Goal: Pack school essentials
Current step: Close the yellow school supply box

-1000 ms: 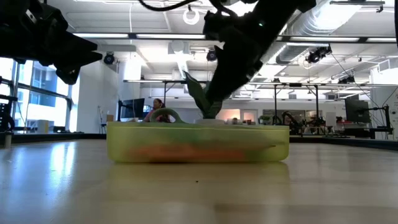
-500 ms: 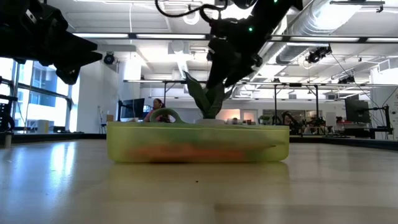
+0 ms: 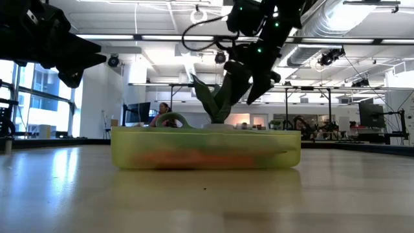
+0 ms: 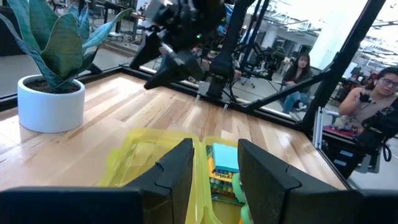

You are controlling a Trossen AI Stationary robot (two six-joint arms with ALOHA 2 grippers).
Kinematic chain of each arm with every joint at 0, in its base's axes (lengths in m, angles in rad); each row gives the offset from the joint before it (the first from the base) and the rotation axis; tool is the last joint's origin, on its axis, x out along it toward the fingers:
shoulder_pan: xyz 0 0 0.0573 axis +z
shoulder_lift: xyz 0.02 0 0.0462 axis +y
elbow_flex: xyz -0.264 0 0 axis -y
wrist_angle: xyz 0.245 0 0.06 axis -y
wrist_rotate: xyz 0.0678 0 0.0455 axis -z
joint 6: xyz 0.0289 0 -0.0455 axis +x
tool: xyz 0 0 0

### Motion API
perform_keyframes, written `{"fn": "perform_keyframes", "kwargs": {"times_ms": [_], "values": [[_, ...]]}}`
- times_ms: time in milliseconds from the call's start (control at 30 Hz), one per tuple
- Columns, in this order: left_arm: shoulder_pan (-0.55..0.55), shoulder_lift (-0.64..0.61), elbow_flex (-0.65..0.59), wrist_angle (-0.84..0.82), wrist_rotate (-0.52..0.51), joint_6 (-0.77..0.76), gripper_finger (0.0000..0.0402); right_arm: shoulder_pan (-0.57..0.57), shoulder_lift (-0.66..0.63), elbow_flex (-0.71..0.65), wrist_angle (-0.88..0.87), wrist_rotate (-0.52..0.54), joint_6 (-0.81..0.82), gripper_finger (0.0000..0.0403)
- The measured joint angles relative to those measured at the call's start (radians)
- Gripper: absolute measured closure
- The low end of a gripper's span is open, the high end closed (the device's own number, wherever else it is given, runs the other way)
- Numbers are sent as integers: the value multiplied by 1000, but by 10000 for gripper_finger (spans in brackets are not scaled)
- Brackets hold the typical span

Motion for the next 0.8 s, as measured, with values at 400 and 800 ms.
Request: {"fn": "perform_keyframes", "kwargs": {"times_ms": [400,800], "values": [[0,0,0,3,-24,42,287,-51,26,-63,8,-106,87,153],[0,0,0,36,-58,44,287,-11,26,-228,218,-148,237,201]]}}
